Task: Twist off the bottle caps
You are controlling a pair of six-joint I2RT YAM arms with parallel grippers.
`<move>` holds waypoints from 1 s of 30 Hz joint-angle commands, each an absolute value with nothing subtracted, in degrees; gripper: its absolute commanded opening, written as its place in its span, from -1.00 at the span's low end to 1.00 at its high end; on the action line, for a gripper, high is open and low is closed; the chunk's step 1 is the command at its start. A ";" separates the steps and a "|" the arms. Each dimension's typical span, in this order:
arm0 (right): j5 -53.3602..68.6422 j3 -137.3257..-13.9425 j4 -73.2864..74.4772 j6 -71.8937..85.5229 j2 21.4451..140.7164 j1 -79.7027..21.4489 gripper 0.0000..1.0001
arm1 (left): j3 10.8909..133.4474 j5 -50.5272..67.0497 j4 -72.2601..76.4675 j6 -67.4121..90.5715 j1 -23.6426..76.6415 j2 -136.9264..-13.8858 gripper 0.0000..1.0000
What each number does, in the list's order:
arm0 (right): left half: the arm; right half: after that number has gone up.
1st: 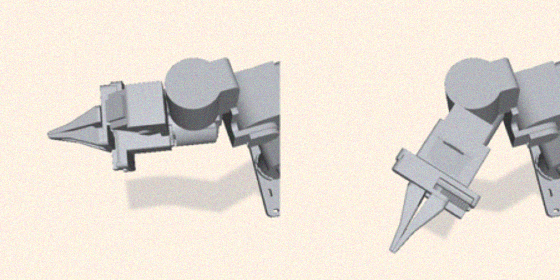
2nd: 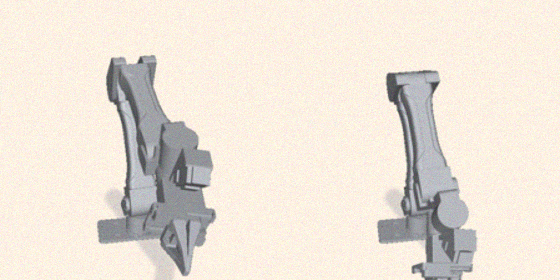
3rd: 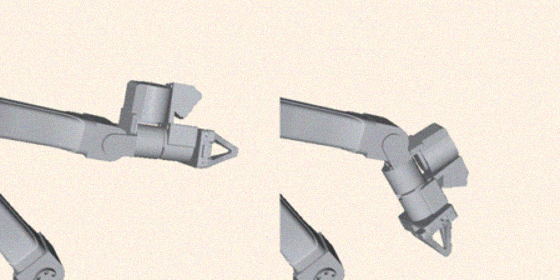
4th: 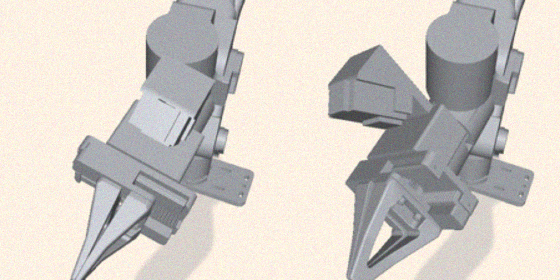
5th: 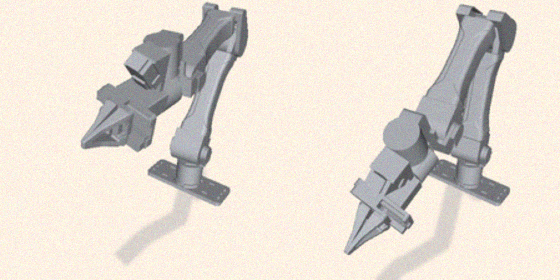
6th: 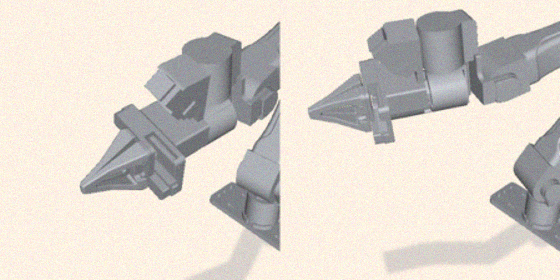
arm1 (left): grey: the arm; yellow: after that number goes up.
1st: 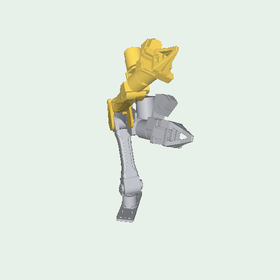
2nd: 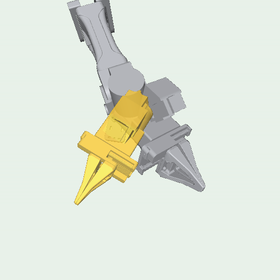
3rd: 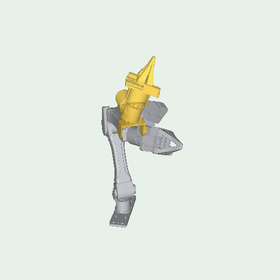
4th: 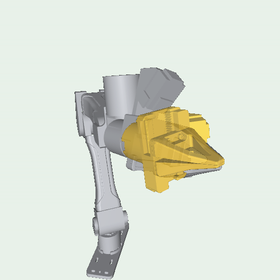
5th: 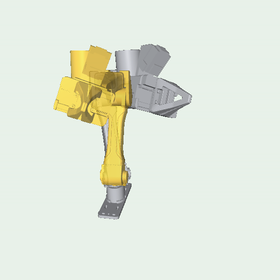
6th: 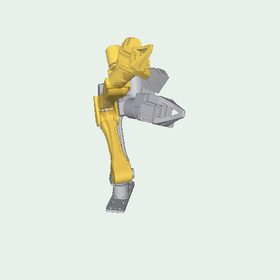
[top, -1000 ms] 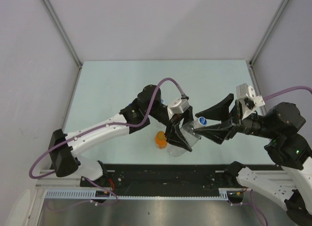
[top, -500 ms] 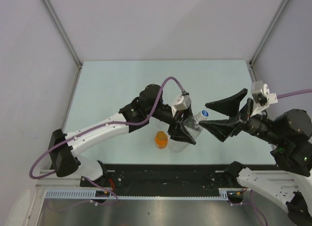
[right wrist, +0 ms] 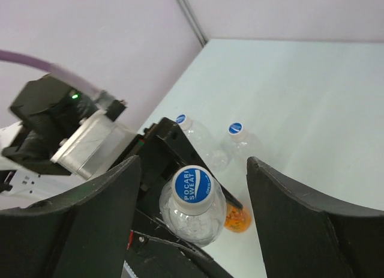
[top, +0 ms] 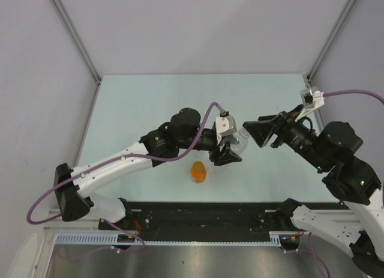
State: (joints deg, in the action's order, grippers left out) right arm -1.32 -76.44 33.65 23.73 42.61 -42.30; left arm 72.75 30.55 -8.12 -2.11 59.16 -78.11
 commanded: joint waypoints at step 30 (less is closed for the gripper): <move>-9.32 -75.06 33.58 31.38 46.93 -44.38 0.35 | 76.73 2.55 -10.46 -8.26 65.48 -76.82 -1.00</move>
